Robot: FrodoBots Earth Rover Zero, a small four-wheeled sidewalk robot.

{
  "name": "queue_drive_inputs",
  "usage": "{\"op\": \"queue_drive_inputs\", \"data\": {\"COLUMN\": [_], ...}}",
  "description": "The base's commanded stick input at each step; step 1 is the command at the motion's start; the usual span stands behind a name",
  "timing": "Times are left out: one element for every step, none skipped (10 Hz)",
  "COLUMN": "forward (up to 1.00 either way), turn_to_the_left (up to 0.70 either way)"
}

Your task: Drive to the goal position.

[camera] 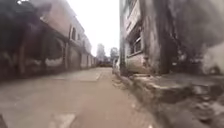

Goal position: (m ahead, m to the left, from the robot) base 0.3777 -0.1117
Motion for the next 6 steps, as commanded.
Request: {"op": "queue_drive_inputs", "data": {"forward": [1.0,1.0,1.0,1.0,1.0,1.0], "turn_to_the_left": [0.0,0.0,0.0,0.27,0.27,0.27]}}
